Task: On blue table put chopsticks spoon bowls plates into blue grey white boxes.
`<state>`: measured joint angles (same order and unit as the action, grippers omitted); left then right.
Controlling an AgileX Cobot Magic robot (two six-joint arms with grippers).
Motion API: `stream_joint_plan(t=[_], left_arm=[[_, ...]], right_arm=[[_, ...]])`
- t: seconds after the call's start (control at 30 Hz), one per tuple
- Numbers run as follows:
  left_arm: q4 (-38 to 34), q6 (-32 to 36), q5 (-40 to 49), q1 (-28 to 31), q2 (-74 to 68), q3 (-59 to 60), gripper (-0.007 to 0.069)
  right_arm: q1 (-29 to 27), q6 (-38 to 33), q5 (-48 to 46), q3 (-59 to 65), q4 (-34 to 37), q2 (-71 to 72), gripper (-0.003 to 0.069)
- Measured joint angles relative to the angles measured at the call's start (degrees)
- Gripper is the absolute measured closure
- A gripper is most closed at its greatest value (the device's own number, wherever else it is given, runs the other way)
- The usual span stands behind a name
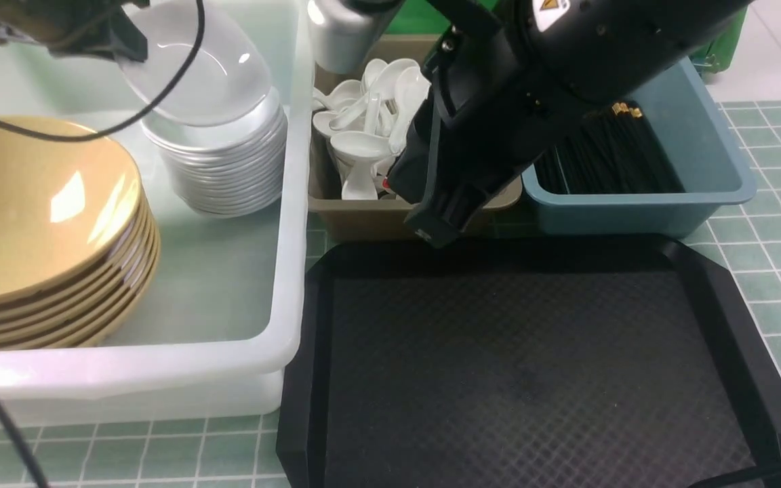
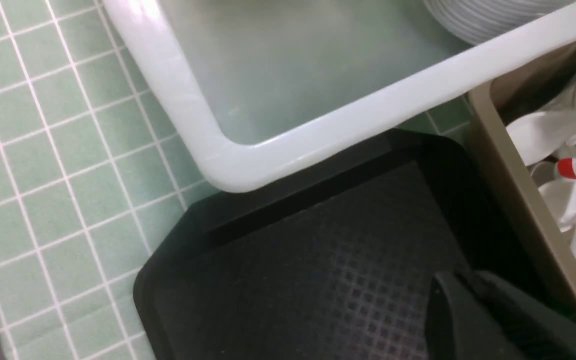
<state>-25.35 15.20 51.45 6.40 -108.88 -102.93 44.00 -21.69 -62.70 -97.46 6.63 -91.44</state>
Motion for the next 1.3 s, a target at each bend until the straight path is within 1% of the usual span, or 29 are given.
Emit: stream_joint_plan(t=[0.07,0.2,0.3,0.33,0.43,0.47,0.5,0.53,0.57,0.67,0.77,0.8,0.87,0.9,0.93,0.97,1.03,1.07,1.1,1.13,1.17,1.23,1.27,1.3], left_arm=[[-1.0,1.1,-1.9,0.0,-1.8,0.0,0.0609],[-2.9,4.8,-2.9,0.0,-4.8,0.1,0.0542],[-3.1,8.9,-2.2,0.0,-5.3,0.2,0.0422],[-3.2,10.4,-1.9,0.0,-5.2,0.3,0.0350],[-2.9,12.8,-1.4,0.0,-4.0,0.3,0.0197],[-2.8,12.8,-1.4,0.0,-3.8,0.3,0.0179],[-2.3,13.2,-1.1,0.0,-2.9,0.1,0.0137],[-1.8,13.3,-0.8,0.0,-2.4,-0.3,0.0115],[-0.6,13.5,0.5,0.0,-0.1,-1.7,0.0065],[1.0,13.1,3.0,0.0,2.9,-3.8,0.0054],[3.2,10.7,7.5,0.0,7.2,-6.7,0.0090],[4.6,8.2,11.2,0.0,9.8,-7.7,0.0139],[6.6,6.0,15.8,0.0,13.3,-8.2,0.0237],[8.2,5.1,18.2,0.0,15.5,-8.2,0.0311],[9.4,4.6,19.3,0.0,17.6,-7.7,0.0378],[9.9,4.5,19.5,0.0,18.0,-7.2,0.0407],[12.5,4.1,20.2,0.0,22.9,-3.7,0.0556],[13.3,4.1,20.4,0.0,25.1,-1.4,0.0589],[13.6,4.0,20.4,0.0,26.1,0.2,0.0598],[13.8,3.9,20.5,0.0,30.1,4.6,0.0619],[13.8,3.9,20.5,0.0,31.2,6.6,0.0624],[13.9,3.9,20.4,0.0,38.0,14.1,0.0630],[13.8,3.9,19.1,0.0,43.0,19.9,0.0631],[13.8,3.9,18.5,0.0,45.3,22.4,0.0631]], right_arm=[[0.0,0.0,-0.1,0.0,-0.2,0.0,0.0613],[0.0,0.0,-1.1,0.0,-0.9,0.0,0.0613],[0.0,0.0,-2.0,0.0,-1.5,0.0,0.0613],[0.0,0.0,-2.2,0.0,-1.7,0.0,0.0613],[0.0,0.0,-3.0,0.0,-2.2,0.0,0.0613],[0.0,0.0,-3.2,0.0,-2.4,0.0,0.0613],[0.0,0.0,-3.7,0.0,-2.8,0.0,0.0613],[0.0,0.0,-4.3,0.0,-3.2,0.0,0.0613],[0.0,0.0,-5.7,0.0,-4.3,0.0,0.0613],[0.0,0.3,-7.3,0.0,-6.6,0.1,0.0613],[0.0,1.2,-8.5,0.0,-8.5,0.6,0.0613],[0.0,2.1,-8.8,0.2,-9.2,1.5,0.0612],[0.0,2.5,-8.8,1.3,-9.4,3.3,0.0611],[0.0,3.0,-8.8,2.4,-9.4,4.7,0.0612],[0.0,3.8,-8.6,4.2,-9.4,6.6,0.0611],[0.0,3.9,-8.5,4.5,-9.4,7.0,0.0610],[0.0,5.1,-5.9,9.9,-9.3,11.5,0.0610],[0.0,5.4,-4.3,12.6,-9.2,13.5,0.0610],[0.0,5.5,-3.2,14.3,-9.0,14.8,0.0610],[0.0,5.7,-0.8,17.9,-8.6,17.4,0.0610],[0.0,6.0,0.8,20.3,-8.3,19.7,0.0610],[0.0,6.3,5.5,26.1,-7.3,23.9,0.0610],[0.0,6.4,9.2,29.9,-6.6,27.2,0.0610],[0.0,6.4,10.8,31.5,-6.3,29.1,0.0610]])
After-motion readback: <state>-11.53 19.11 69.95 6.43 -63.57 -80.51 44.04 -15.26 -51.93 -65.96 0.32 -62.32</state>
